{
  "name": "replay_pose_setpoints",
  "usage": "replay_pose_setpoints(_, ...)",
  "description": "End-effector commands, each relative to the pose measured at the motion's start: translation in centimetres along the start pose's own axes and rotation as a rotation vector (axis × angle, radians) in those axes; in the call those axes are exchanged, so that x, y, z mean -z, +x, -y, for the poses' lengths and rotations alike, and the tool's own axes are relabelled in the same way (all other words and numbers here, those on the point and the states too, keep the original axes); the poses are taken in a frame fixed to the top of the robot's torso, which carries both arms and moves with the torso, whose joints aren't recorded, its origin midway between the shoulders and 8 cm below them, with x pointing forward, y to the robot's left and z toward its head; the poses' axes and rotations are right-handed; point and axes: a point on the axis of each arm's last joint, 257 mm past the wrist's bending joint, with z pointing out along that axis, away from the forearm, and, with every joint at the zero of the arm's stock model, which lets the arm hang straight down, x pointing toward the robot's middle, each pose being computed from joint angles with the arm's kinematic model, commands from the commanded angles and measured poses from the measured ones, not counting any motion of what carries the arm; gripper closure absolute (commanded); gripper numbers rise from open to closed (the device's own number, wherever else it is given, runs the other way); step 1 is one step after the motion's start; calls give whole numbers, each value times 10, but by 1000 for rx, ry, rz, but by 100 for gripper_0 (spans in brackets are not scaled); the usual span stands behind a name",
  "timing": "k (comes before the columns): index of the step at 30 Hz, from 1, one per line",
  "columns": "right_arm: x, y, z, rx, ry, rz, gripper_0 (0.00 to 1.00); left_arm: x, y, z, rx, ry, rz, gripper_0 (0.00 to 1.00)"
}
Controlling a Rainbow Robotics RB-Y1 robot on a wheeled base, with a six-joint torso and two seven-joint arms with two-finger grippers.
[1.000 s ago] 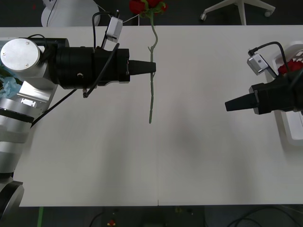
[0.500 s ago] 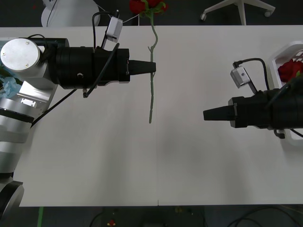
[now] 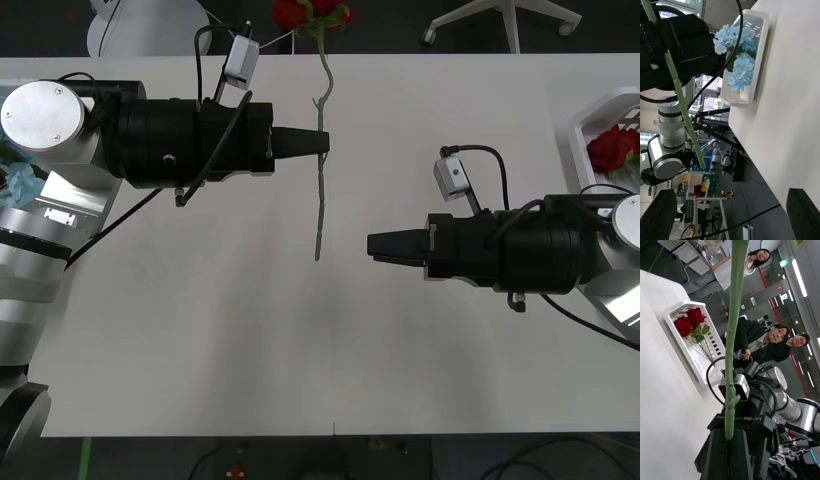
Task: Put the red flowers into the right box and the blue flowers into the left box
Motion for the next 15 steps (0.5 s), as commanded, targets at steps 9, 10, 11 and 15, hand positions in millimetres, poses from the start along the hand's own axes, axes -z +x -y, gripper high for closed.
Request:
replay_pose_setpoints(9,-48,7,-53,-63,-151,18,16,3,-3,10,-101,1,-10,100)
replay_pose_setpoints(10,-54,7,-55,-67,-158,24,16,3,-3,10,-101,1,-10,100)
replay_pose_setpoints(11,-56,7,-55,-72,-162,28,16,3,-3,10,-101,1,-10,100)
replay_pose_setpoints(15,-69,5,-60,-67,-172,43,15,3,-3,10,-101,1,-10,100)
